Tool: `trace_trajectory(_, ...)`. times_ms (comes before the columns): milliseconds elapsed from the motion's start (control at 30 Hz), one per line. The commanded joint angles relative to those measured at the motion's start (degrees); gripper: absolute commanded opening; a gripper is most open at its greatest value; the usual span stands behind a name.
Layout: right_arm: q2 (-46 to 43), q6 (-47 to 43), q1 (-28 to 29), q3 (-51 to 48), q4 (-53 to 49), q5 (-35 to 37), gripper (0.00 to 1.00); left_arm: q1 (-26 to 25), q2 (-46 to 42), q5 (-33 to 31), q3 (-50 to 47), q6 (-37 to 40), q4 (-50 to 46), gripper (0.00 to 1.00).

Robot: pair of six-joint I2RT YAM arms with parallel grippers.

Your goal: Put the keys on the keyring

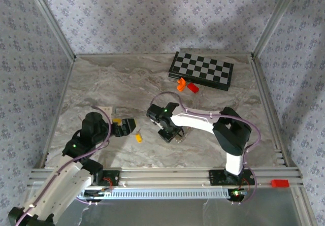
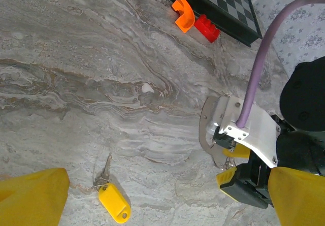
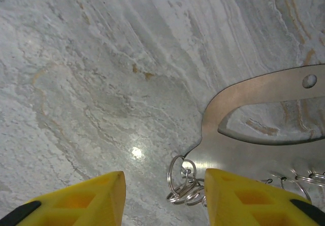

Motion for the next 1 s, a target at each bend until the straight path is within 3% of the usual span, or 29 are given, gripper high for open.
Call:
trace_trajectory(0, 1.5, 0.1, 1.0, 2.1, -4.6, 2.3, 0.43, 0.4, -0.3, 1.2, 0.7, 1.1, -0.7, 1.0)
trace_trajectory(967, 7.1, 0.1, 2.4, 5.1, -9.0, 5.7, 0.31, 0.7, -0.9, 1.5, 0.8, 1.4, -1.1, 1.0)
